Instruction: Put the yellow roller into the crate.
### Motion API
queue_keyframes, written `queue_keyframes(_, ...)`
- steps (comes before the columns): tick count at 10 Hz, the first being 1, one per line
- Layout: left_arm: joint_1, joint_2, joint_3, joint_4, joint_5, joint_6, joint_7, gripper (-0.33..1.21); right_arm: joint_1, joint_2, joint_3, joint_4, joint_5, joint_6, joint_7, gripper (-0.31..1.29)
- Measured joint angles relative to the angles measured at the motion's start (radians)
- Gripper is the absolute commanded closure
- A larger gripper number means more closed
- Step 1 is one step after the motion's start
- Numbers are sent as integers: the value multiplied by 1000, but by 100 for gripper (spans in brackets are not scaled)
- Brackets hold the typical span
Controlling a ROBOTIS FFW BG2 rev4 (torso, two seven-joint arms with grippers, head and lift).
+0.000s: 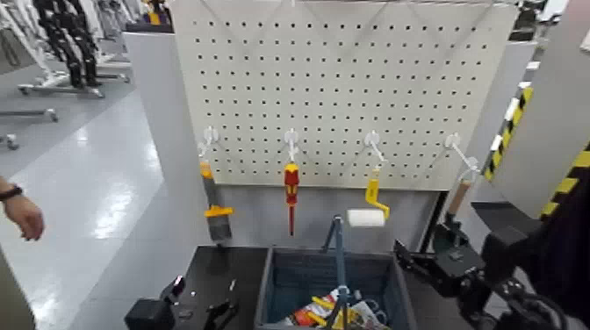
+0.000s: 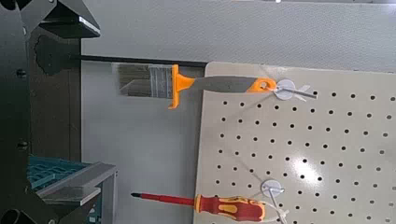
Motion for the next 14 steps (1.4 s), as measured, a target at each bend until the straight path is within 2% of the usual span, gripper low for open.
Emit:
queue_keyframes(5, -1, -1, 0, 2, 0, 1, 0, 11, -131, -67, 17, 89, -68, 40, 117, 12)
queue_keyframes(11, -1, -1, 1, 2, 0, 1, -2, 11, -273, -123, 90, 230, -100, 27, 201, 12)
queue_keyframes(14, -1, -1, -1, 0, 1, 1, -2, 11, -341, -139, 127, 317, -126, 8, 256, 12)
